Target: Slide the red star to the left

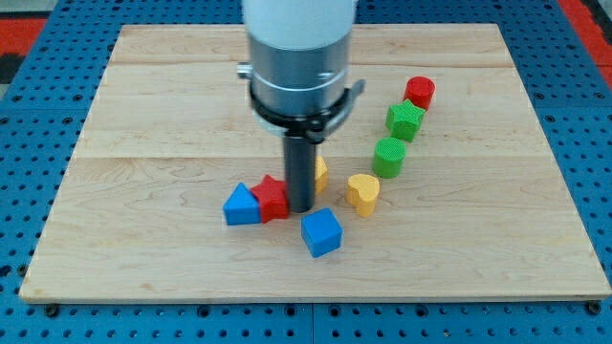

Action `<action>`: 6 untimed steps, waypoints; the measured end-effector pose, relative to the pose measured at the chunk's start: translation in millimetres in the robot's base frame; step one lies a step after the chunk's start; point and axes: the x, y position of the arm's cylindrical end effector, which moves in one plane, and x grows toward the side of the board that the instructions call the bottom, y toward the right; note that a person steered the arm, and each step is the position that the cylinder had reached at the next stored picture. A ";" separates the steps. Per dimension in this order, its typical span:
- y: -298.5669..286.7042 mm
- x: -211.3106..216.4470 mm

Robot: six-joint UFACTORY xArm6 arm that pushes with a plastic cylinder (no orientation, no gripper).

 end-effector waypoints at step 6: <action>-40.7 -23.7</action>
